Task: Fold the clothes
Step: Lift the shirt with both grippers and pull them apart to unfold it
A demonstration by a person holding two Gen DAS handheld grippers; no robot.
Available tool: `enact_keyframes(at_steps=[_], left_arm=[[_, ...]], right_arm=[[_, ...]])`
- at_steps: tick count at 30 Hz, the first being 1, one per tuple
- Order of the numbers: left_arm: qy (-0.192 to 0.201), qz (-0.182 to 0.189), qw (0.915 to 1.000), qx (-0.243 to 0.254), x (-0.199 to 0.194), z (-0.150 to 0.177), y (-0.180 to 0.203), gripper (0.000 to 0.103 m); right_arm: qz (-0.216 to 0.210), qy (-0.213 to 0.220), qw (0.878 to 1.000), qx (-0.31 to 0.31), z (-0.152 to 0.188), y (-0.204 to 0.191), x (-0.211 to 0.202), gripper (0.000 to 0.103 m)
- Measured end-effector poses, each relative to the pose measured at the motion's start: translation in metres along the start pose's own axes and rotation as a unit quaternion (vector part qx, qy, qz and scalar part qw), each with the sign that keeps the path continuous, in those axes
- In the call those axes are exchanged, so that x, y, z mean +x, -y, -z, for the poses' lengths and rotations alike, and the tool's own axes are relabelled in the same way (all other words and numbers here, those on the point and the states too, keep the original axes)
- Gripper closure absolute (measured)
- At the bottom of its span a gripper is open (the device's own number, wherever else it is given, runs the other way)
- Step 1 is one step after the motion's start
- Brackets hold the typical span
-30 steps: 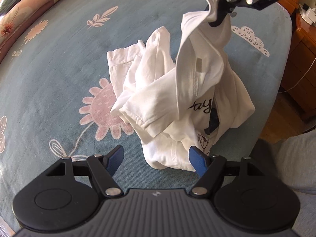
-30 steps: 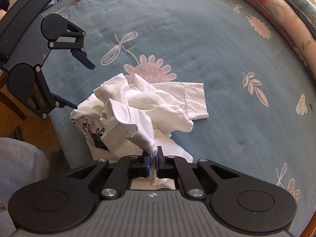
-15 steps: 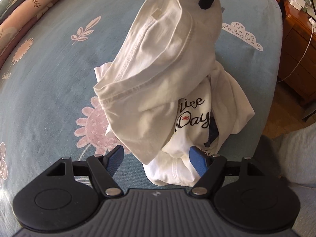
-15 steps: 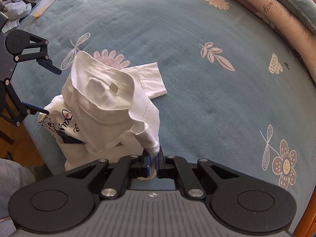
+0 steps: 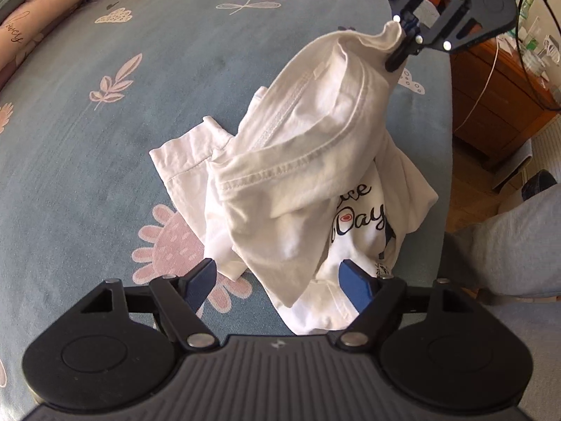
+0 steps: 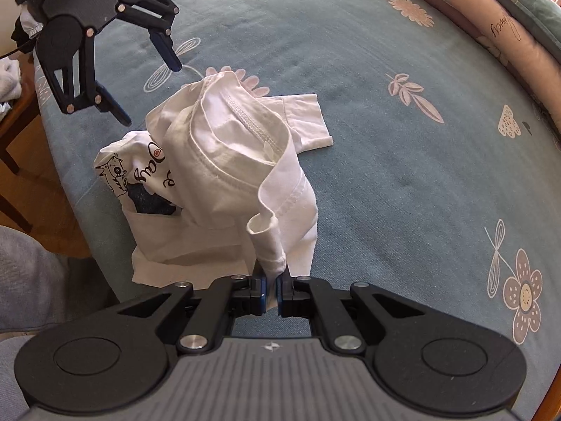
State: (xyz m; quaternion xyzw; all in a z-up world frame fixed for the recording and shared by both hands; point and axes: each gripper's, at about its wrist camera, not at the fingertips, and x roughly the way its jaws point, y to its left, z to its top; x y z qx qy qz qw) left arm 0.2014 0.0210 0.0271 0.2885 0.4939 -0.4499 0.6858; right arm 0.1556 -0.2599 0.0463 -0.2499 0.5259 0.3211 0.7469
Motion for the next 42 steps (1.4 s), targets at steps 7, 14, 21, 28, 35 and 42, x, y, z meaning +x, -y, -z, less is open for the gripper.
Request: enact_keyframes(at_steps=[7,14,21,28,35,42], left_arm=[[0.015,0.081,0.9947,-0.062,0.036,-0.007,-0.034,0.045],[0.033,0.149,0.9798,-0.129,0.040,0.003,-0.035,0.080],[0.088,0.110,0.9879,-0.065,0.011,0.013,-0.010,0.082],[0.140,0.089,0.9860,-0.017,-0.003,0.024,0.014,0.082],[0.186,0.052,0.9803,0.041,-0.010,0.025,0.026,0.082],[0.180,0.036,0.9815,0.055,0.008,0.019,0.030,0.080]], right_arm=[[0.005,-0.011,1.000,0.003,0.022,-0.005,0.016,0.097],[0.011,-0.024,1.000,0.013,0.034,-0.010,0.035,0.097],[-0.002,-0.013,1.000,0.025,0.029,-0.003,0.044,0.090],[-0.002,-0.014,1.000,0.002,0.019,0.001,0.049,0.087],[0.015,-0.020,1.000,-0.002,0.008,-0.007,0.035,0.092],[0.020,-0.020,1.000,0.009,0.006,-0.013,0.036,0.092]])
